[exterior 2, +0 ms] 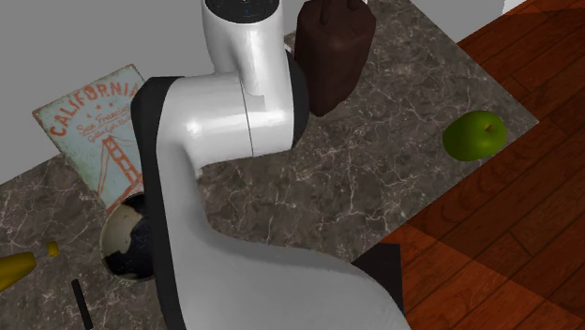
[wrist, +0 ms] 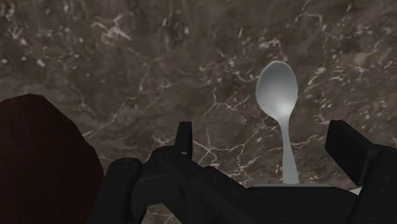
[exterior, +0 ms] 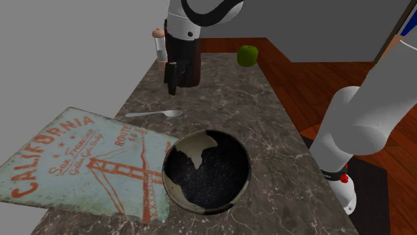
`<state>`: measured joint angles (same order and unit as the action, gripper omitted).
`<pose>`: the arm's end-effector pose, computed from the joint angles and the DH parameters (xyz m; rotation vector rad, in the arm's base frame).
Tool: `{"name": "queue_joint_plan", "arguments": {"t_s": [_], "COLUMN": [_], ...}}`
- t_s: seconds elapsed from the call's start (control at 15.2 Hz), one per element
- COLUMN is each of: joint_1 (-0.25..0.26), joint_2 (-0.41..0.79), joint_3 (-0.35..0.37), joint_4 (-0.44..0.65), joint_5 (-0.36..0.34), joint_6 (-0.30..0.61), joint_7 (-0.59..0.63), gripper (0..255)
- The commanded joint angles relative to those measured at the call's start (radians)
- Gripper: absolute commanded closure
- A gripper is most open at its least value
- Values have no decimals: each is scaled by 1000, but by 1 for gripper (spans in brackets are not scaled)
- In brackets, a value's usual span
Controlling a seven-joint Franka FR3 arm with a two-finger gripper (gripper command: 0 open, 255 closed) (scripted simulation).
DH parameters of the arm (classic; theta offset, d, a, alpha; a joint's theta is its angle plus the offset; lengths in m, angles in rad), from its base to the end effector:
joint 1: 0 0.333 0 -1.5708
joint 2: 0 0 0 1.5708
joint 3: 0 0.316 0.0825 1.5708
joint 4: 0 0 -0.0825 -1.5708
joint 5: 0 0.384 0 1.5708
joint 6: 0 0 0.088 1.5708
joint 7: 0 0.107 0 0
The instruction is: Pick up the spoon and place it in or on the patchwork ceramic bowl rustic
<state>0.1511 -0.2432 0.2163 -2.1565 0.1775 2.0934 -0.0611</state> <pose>0.4617 0.1938 0.5161 -2.9515 -0.5244 -0.2370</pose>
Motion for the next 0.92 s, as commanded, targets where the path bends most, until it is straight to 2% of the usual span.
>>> {"name": "queue_joint_plan", "arguments": {"t_s": [0.0, 0.4, 0.86], "joint_1": [11, 46, 54], "joint_2": [65, 258, 304], "joint_3": [19, 69, 74], "joint_4": [44, 188, 163], "joint_5": [-5, -43, -55], "joint_6": [34, 114, 186], "joint_7": [5, 32, 40], "gripper": [0, 0, 0]}}
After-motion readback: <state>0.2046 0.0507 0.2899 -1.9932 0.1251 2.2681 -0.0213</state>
